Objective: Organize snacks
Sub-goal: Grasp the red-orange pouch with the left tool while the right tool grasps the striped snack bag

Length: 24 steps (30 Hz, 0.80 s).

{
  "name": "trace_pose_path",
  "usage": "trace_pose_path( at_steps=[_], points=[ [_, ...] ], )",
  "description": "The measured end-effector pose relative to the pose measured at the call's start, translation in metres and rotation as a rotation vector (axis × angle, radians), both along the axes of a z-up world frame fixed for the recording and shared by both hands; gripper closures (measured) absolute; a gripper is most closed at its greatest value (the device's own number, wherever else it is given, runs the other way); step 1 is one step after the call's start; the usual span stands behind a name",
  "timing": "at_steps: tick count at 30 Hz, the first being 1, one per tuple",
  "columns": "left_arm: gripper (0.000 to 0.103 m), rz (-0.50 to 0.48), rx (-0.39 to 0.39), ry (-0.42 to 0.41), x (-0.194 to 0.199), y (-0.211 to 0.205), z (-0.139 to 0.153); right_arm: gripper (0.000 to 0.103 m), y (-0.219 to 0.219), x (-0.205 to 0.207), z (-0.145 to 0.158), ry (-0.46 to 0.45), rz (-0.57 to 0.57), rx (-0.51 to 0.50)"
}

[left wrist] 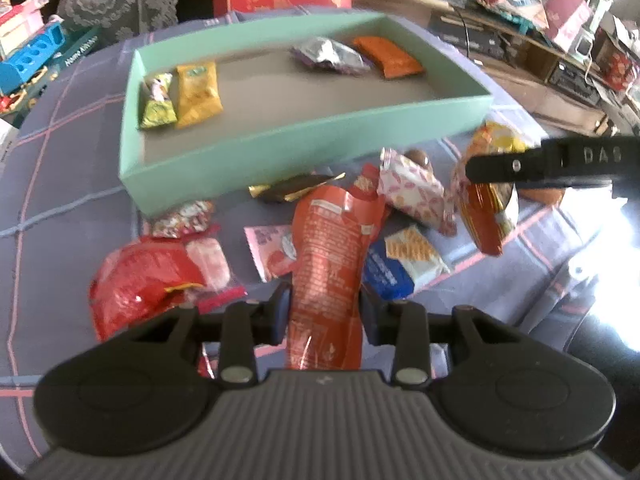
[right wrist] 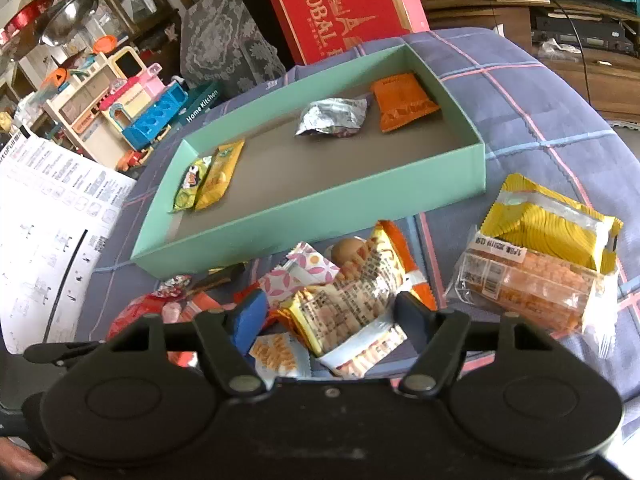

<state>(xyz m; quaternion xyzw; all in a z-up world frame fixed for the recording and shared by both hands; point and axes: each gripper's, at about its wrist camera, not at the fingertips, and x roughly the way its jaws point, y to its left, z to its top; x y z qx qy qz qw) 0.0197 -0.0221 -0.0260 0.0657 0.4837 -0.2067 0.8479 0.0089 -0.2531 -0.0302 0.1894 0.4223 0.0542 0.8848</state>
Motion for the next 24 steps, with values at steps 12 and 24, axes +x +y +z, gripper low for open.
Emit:
trace_pose_path(
  at_steps=[12, 24],
  points=[
    [0.068, 0.027, -0.041, -0.066, -0.006, 0.000, 0.024, 0.037, -0.005, -0.012, 0.013, -0.046, -0.001, 0.008],
    [0.068, 0.024, -0.064, -0.070, -0.010, -0.002, 0.025, 0.039, -0.012, -0.012, 0.003, 0.020, -0.005, -0.001]
  ],
)
